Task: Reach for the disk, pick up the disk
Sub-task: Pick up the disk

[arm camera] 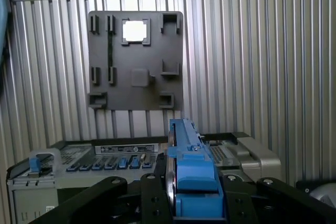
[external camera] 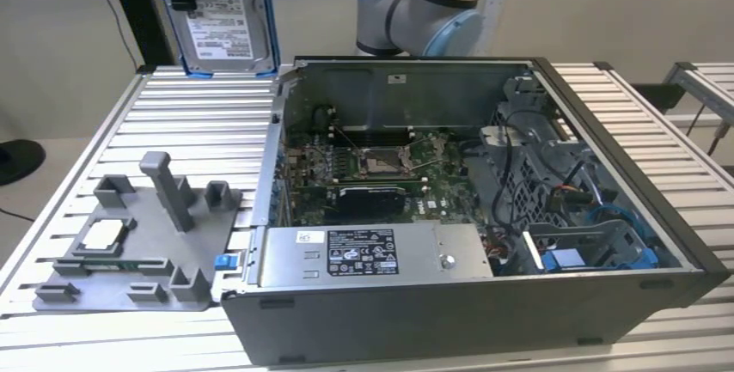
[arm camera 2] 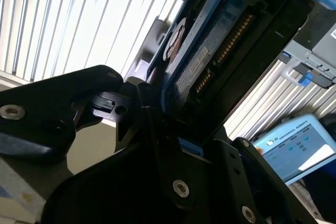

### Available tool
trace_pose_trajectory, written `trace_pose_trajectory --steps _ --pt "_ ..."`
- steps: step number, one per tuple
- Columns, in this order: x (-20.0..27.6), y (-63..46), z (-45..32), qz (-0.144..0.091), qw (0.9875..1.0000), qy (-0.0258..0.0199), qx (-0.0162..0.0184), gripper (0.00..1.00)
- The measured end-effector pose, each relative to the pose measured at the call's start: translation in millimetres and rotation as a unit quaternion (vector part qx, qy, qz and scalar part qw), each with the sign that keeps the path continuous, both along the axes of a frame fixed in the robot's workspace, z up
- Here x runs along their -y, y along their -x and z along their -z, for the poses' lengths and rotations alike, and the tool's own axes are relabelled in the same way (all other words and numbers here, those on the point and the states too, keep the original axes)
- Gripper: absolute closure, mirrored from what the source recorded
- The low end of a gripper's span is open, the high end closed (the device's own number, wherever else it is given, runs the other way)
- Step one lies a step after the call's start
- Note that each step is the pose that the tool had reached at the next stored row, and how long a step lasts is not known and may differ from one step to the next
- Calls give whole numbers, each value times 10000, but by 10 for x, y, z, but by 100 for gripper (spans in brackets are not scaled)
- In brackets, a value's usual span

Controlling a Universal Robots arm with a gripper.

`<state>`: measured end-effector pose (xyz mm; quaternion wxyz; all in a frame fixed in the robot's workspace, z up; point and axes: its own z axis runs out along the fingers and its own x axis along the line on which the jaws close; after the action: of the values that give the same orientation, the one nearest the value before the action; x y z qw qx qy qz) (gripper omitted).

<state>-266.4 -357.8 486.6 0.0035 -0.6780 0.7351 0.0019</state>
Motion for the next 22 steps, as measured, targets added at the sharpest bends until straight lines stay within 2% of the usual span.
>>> trace_pose_trajectory --steps 22 --pt "0 -443 0 0 10000 0 0 100"
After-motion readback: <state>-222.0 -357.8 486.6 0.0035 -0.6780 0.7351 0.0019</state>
